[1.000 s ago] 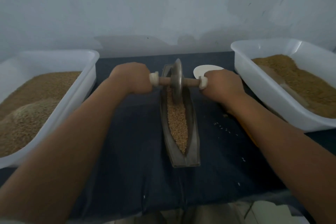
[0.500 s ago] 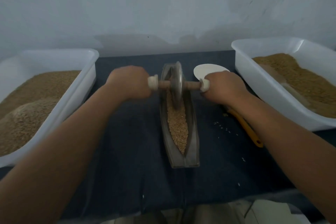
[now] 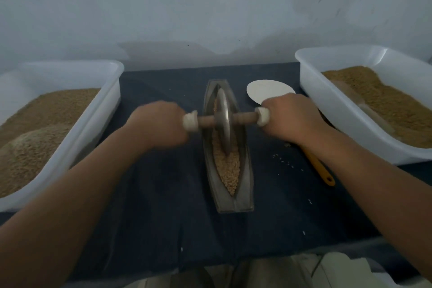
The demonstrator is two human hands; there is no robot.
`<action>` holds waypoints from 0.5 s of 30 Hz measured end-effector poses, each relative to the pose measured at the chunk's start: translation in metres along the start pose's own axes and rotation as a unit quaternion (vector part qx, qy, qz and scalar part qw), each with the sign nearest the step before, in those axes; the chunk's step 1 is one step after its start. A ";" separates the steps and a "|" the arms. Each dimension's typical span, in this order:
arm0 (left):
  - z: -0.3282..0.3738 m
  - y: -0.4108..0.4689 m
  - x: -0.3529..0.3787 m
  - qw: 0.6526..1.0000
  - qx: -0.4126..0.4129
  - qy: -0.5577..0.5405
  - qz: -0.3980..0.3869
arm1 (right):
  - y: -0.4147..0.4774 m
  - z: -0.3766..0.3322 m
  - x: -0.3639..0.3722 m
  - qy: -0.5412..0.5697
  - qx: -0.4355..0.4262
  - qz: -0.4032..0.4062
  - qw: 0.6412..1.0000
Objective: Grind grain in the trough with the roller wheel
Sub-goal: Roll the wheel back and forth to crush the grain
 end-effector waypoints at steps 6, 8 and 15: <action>-0.005 0.041 -0.003 1.000 -0.002 0.026 0.014 | 0.029 -0.005 0.001 -0.018 0.028 0.015 0.999; -0.006 0.009 0.001 1.000 0.017 0.000 -0.012 | 0.012 -0.003 -0.009 -0.006 -0.002 -0.029 1.000; -0.007 -0.027 0.007 0.998 0.047 -0.002 0.037 | -0.003 0.004 -0.017 0.036 0.015 -0.189 0.981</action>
Point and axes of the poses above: each hand's wrist, its own y-axis towards the middle knuckle, its own x-axis out of the palm, z = x × y, the point moved 1 cm from there along y, towards the middle knuckle, and after that the axes turned 13 degrees about z, right-handed, at the moved point
